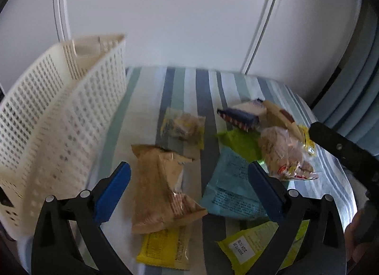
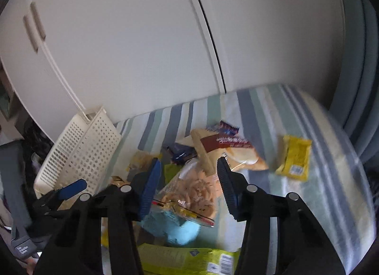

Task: Organize snacks
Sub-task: 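Grasp the brown paper bread bag with the left tool and lift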

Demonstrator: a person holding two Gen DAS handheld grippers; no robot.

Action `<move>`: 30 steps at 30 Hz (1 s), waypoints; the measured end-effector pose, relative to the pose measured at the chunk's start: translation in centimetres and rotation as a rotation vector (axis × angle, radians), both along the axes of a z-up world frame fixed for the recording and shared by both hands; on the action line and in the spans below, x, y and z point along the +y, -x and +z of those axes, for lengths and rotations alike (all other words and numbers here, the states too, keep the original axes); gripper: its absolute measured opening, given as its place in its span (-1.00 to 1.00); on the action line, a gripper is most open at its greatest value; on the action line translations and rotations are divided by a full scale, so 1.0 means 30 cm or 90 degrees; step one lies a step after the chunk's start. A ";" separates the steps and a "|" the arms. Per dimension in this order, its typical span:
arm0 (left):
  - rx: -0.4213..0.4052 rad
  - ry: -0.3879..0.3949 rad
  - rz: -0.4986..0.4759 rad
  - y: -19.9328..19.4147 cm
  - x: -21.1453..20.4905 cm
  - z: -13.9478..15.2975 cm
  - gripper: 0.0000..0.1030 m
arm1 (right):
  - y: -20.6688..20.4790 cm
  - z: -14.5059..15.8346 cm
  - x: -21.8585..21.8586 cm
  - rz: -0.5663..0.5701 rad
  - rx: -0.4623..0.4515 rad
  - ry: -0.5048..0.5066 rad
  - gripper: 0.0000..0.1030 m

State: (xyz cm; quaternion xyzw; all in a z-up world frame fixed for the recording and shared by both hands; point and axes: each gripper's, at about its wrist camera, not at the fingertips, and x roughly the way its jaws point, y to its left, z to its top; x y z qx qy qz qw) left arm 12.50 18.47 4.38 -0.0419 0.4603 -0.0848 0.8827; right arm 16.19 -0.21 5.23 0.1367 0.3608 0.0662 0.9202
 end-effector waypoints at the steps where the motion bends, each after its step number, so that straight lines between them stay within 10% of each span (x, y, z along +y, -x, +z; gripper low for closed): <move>1: 0.009 0.005 0.003 -0.005 0.004 -0.012 0.95 | 0.002 -0.001 -0.006 0.003 0.002 -0.009 -0.03; 7: 0.065 0.052 0.040 -0.047 0.068 -0.085 0.95 | -0.015 -0.063 -0.072 -0.014 0.057 -0.101 0.66; 12: 0.115 0.119 0.047 -0.081 0.118 -0.140 0.93 | -0.038 -0.104 -0.080 -0.007 0.089 -0.153 0.72; 14: 0.122 0.131 0.045 -0.091 0.129 -0.149 0.77 | -0.068 -0.122 -0.065 -0.006 0.113 -0.144 0.72; 16: 0.116 0.129 0.041 -0.091 0.137 -0.148 0.06 | -0.096 -0.133 -0.052 0.002 0.132 -0.145 0.72; 18: 0.111 0.136 0.037 -0.092 0.138 -0.146 0.00 | -0.122 -0.154 -0.042 0.014 0.153 -0.150 0.72; 26: -0.020 0.070 -0.003 -0.011 0.065 0.023 -0.12 | -0.101 -0.150 -0.040 0.009 0.137 -0.109 -0.09; 30: -0.060 0.082 -0.002 0.025 0.077 0.099 -0.12 | -0.071 -0.113 -0.054 0.022 0.101 -0.122 -0.15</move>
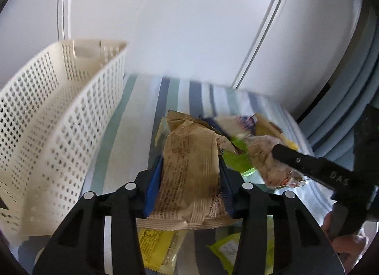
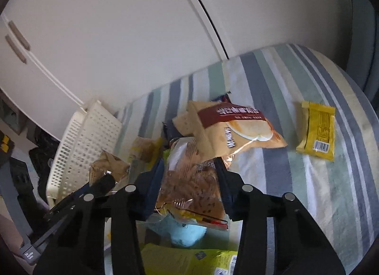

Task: Organize snacks
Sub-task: 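Grasp the brown paper bread bag with the left tool and lift, then drop the bread bag into the basket with left tool while right grasps cookie bag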

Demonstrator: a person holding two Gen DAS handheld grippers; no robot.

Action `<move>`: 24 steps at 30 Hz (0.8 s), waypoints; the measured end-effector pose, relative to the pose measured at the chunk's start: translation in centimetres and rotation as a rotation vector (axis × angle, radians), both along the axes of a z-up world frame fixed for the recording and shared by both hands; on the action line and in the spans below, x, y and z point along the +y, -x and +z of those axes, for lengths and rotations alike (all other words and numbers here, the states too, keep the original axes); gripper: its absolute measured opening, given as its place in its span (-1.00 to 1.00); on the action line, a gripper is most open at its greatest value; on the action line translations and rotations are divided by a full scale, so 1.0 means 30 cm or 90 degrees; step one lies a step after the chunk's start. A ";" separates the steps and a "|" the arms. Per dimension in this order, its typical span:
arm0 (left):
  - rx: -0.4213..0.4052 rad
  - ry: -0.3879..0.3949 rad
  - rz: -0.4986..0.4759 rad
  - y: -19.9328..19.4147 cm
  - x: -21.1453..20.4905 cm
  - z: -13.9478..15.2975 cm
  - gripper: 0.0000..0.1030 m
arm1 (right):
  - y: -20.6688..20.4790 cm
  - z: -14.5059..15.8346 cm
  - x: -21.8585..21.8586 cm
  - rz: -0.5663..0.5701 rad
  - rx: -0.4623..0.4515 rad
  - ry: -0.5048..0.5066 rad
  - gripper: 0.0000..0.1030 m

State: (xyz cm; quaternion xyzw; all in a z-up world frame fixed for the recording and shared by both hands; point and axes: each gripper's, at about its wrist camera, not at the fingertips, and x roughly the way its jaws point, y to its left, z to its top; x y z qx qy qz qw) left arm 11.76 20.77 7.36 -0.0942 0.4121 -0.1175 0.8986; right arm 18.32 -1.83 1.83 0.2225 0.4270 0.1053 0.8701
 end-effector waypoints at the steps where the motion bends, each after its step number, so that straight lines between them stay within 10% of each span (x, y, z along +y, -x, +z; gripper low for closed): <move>1: -0.011 0.001 0.004 0.010 0.008 0.020 -0.12 | 0.008 0.012 -0.002 0.001 -0.010 -0.004 -0.15; 15: -0.123 -0.035 0.192 0.061 0.326 0.202 -0.11 | 0.043 0.078 0.017 -0.011 -0.055 0.008 -0.34; 17: -0.105 -0.064 0.240 0.038 0.376 0.177 0.04 | 0.034 0.067 0.000 -0.021 -0.044 0.003 -0.01; 20: -0.082 -0.054 0.291 0.021 0.439 0.145 0.82 | 0.029 0.064 -0.016 -0.027 -0.043 -0.004 0.32; 24: -0.072 -0.040 0.308 0.012 0.477 0.140 0.93 | 0.023 0.064 -0.001 -0.010 -0.042 0.010 0.32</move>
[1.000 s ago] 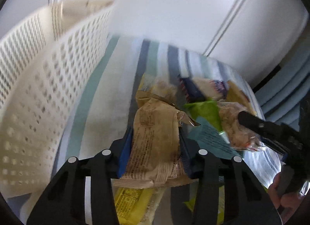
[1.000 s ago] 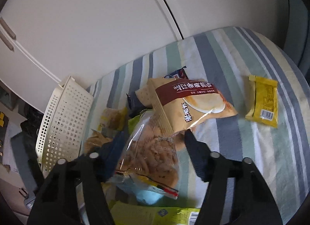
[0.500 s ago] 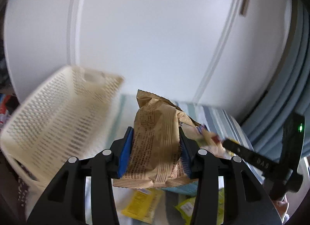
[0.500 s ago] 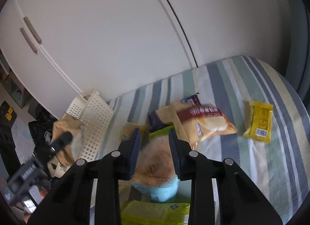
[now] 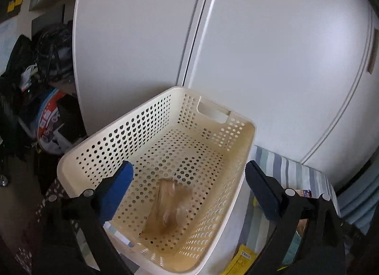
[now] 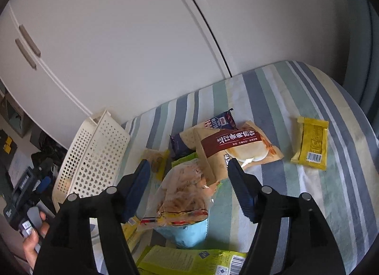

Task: Organize snacks
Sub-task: 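Drop the bread bag into the basket with left tool while right grasps cookie bag, then carry the clear cookie bag to the basket and release it with the right tool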

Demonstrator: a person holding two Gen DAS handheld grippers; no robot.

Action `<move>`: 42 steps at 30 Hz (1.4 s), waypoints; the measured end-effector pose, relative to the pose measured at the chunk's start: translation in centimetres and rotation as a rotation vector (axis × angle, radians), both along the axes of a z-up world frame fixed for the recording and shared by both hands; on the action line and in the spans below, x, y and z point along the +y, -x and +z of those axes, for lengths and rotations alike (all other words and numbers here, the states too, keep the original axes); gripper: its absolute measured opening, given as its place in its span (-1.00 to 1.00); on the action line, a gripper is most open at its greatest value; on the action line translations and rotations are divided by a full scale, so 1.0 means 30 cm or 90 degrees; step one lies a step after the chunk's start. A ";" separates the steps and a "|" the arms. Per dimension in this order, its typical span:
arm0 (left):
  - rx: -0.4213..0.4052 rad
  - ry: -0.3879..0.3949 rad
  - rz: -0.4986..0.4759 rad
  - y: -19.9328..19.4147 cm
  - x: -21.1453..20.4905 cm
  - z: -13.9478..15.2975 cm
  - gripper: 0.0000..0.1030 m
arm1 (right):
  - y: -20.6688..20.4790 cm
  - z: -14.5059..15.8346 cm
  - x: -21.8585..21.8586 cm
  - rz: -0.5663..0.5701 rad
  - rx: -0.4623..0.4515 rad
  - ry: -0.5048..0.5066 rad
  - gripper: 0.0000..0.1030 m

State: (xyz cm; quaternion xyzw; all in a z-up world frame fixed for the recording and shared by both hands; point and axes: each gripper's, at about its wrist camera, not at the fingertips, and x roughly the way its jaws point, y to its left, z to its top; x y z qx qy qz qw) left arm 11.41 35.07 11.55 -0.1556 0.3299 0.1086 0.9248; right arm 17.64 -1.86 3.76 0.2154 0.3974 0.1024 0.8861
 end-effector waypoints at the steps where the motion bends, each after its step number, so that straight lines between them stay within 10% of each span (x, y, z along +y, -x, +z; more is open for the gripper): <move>1: 0.000 -0.004 0.002 -0.003 -0.002 -0.001 0.95 | -0.006 -0.005 0.007 0.004 0.004 0.003 0.32; 13: -0.022 -0.016 0.022 0.029 -0.003 0.038 0.95 | -0.050 -0.069 0.137 0.097 0.058 0.120 0.73; 20: -0.025 0.002 0.051 0.039 0.047 0.034 0.95 | -0.051 -0.084 0.135 0.095 0.063 0.128 -0.01; 42: -0.069 -0.079 0.124 0.085 0.075 0.105 0.95 | 0.057 0.173 0.296 0.163 -0.098 0.027 -0.04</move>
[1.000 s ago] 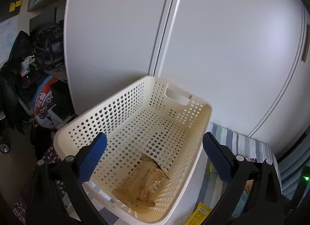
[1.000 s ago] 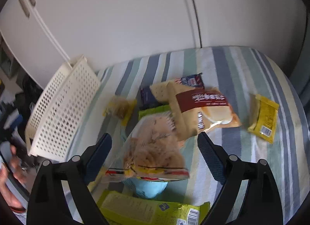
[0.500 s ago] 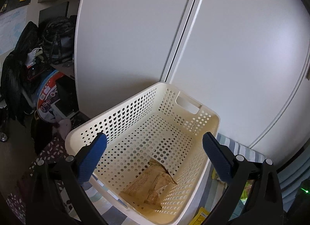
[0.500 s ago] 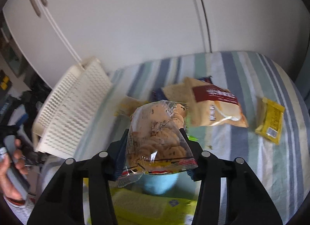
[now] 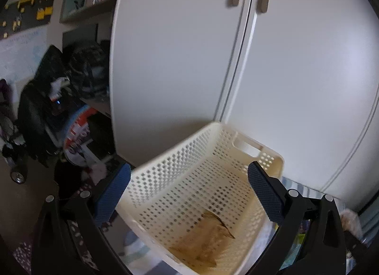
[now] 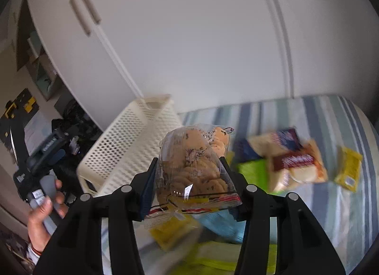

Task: Organize snacks
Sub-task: 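Carry the clear cookie bag to the basket and release it with the right tool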

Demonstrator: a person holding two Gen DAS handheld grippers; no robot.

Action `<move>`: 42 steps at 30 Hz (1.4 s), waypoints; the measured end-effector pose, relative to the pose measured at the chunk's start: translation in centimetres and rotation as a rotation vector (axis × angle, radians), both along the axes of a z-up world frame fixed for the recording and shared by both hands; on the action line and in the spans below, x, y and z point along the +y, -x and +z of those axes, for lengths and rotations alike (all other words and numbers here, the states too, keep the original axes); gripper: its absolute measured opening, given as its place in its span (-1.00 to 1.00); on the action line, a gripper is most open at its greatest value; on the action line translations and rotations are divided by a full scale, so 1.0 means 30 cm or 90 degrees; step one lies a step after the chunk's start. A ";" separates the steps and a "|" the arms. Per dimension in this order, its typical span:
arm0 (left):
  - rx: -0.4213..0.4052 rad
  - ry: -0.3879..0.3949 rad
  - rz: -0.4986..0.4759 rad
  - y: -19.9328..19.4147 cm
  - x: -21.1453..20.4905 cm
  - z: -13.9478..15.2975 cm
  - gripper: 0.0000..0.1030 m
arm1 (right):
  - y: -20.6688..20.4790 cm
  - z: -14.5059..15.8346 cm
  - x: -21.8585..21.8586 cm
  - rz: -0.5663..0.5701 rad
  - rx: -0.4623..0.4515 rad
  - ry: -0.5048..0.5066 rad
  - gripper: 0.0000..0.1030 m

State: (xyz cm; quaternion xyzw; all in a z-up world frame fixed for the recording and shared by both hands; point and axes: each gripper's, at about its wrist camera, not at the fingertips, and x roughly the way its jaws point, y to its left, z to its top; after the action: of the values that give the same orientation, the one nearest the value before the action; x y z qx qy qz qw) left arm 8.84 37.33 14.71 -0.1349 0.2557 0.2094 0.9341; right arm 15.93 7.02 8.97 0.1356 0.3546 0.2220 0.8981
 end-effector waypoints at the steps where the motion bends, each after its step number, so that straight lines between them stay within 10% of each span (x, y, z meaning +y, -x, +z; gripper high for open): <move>1: -0.003 -0.008 0.006 0.006 0.003 0.009 0.95 | -0.006 0.017 0.034 0.009 -0.006 0.004 -0.04; 17: -0.076 0.030 0.067 0.102 0.123 0.099 0.95 | -0.224 0.050 0.589 0.117 0.018 0.029 0.15; 42: -0.034 0.016 -0.145 0.015 -0.175 0.106 0.95 | -0.121 0.019 0.138 -0.040 0.022 0.035 0.59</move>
State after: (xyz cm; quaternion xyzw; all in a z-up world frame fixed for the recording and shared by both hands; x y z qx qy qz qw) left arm 8.41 32.07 17.90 -0.1223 0.2470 0.0953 0.9565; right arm 19.57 11.16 9.54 0.1256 0.3718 0.1813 0.9017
